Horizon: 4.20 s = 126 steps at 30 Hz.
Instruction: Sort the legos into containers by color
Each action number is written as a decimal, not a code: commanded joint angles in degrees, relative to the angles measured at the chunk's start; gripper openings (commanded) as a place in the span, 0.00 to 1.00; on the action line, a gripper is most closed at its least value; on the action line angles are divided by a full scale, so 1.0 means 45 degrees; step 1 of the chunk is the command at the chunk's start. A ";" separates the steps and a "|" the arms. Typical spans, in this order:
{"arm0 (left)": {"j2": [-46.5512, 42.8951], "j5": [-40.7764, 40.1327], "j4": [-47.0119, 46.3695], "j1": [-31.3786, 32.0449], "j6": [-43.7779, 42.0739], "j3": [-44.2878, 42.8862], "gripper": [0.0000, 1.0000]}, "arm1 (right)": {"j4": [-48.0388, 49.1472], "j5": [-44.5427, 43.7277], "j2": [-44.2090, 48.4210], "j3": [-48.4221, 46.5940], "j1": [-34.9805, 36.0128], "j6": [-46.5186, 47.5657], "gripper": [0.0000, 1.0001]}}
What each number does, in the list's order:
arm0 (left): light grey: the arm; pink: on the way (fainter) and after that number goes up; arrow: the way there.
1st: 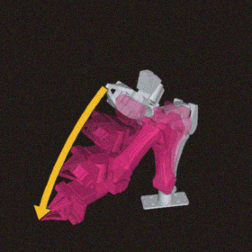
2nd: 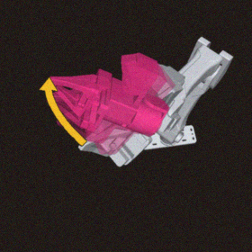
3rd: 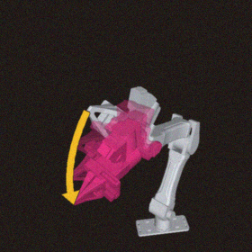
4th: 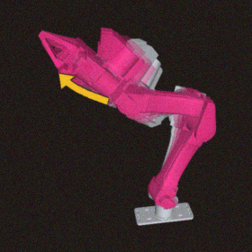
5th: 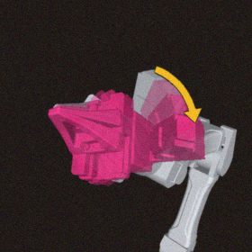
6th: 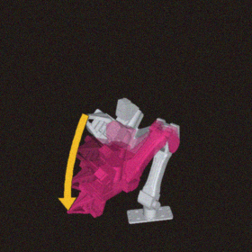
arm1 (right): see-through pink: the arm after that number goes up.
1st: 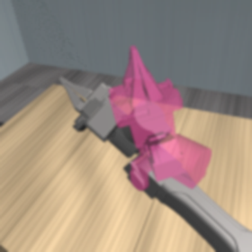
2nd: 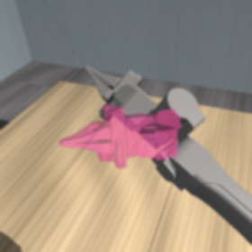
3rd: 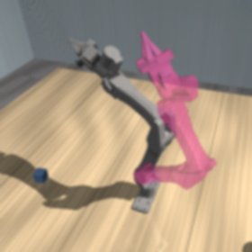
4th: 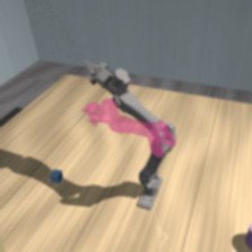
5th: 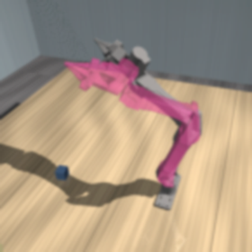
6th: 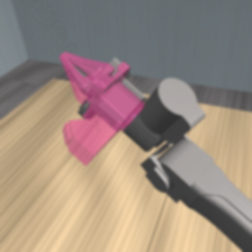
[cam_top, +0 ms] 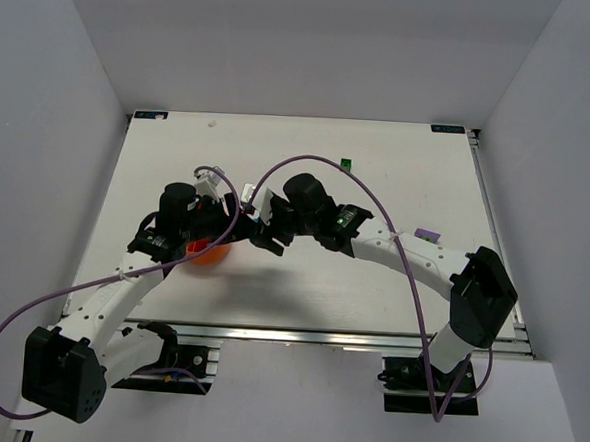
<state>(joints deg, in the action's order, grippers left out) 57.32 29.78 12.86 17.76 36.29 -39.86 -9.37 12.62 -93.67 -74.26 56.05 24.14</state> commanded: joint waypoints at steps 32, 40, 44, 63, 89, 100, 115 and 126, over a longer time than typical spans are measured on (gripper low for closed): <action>0.0448 -0.6738 0.7456 0.0077 -0.8746 -0.3821 0.00 | 0.1885 0.1588 0.5619 0.5446 -0.4835 -0.1203 0.00; -0.0004 -0.5312 0.6771 0.0077 -1.1030 -0.3291 0.00 | 0.2277 0.3014 0.5971 0.5838 -0.6322 -0.1673 0.00; 0.0464 -0.5095 0.6479 0.0077 -1.1951 -0.3428 0.00 | 0.2277 0.3308 0.6166 0.5955 -0.6732 -0.1790 0.00; 0.1520 -0.7731 0.6028 0.0838 -1.2265 -0.3116 0.20 | 0.2433 0.4557 0.6401 0.6229 -0.7788 -0.2181 0.00; 0.1521 -0.8826 0.6497 0.1425 -1.0977 -0.3854 0.59 | 0.2530 0.5144 0.6460 0.6385 -0.8257 -0.2318 0.00; -0.1019 -0.1483 0.1386 0.1309 -0.6351 -0.3157 0.18 | -0.0062 0.0577 0.4357 0.4045 -0.9291 -0.3723 0.77; -0.1894 -0.0796 -0.0142 0.1132 -0.5779 -0.0423 0.88 | -0.5378 0.0710 0.0662 -0.0213 -1.1831 0.0883 0.82; -0.3985 -0.1421 -0.0339 0.1132 -0.6522 0.0790 0.76 | -0.4771 0.2196 -0.5112 -0.5367 -1.0915 -0.2295 0.59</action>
<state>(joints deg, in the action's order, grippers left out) 41.63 24.71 13.17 23.05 8.38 -36.77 -31.73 20.82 -110.69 -90.06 5.19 20.38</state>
